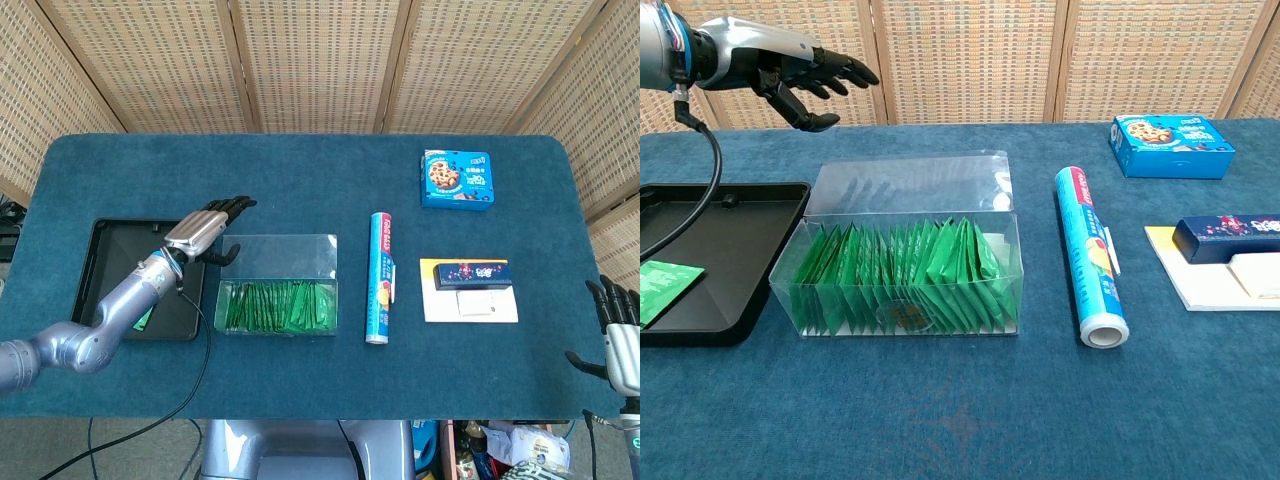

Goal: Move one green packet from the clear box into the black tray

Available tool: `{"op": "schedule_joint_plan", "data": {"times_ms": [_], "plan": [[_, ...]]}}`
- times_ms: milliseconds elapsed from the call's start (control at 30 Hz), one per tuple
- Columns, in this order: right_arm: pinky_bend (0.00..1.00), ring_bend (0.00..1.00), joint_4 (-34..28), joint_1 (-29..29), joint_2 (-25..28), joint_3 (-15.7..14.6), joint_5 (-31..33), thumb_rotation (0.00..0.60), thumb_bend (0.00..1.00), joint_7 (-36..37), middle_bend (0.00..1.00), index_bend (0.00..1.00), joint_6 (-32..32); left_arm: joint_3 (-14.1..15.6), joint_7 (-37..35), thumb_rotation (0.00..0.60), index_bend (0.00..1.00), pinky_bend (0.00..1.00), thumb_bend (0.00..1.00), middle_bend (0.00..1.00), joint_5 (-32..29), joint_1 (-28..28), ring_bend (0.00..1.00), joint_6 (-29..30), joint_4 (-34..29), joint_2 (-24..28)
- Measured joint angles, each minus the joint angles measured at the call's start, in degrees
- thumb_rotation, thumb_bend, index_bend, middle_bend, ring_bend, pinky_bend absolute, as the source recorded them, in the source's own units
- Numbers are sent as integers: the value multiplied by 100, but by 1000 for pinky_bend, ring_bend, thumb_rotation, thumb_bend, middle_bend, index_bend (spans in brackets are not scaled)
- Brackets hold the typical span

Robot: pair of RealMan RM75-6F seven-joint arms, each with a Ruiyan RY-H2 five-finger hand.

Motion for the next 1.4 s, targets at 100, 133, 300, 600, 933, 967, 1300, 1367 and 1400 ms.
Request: {"op": "schedule_joint_plan", "data": {"times_ms": [100, 133, 300, 600, 933, 967, 1300, 1367, 1400], "plan": [[0, 0, -7, 1, 4, 2, 0, 600, 0, 3, 0, 0, 2, 4, -28, 600, 329, 0, 529, 0, 736, 139, 0, 173, -91, 1], [0, 0, -9, 1, 6, 4, 0, 600, 0, 6, 0, 0, 5, 11, -34, 600, 340, 0, 523, 0, 966, 175, 0, 224, -111, -5], [0, 0, -36, -8, 23, 18, 7, 600, 0, 20, 0, 0, 31, 100, -58, 600, 401, 0, 516, 0, 2239, 323, 0, 507, -127, -114], [0, 0, -52, -14, 38, 22, 5, 600, 0, 37, 0, 0, 46, 305, 184, 600, 461, 0, 515, 0, 3209, 319, 0, 669, 19, -484], [0, 0, -40, -27, 68, 39, 37, 600, 0, 127, 0, 0, 44, 391, 620, 600, 461, 0, 507, 0, 3604, 162, 0, 678, 382, -1060], [0, 0, -35, -26, 70, 41, 41, 600, 0, 136, 0, 0, 40, 391, 655, 600, 461, 0, 507, 0, 3604, 147, 0, 667, 401, -1100], [0, 0, -12, -38, 96, 63, 76, 600, 0, 232, 0, 0, 39, 308, 1289, 600, 461, 0, 495, 0, 3464, -45, 0, 542, 667, -1743], [0, 0, -8, -39, 102, 68, 87, 600, 0, 252, 0, 0, 32, 293, 1365, 600, 461, 0, 475, 0, 3417, -67, 0, 530, 714, -1839], [0, 0, -5, -40, 104, 71, 91, 600, 0, 259, 0, 0, 31, 284, 1404, 600, 461, 0, 467, 0, 3390, -80, 0, 523, 741, -1892]]}}
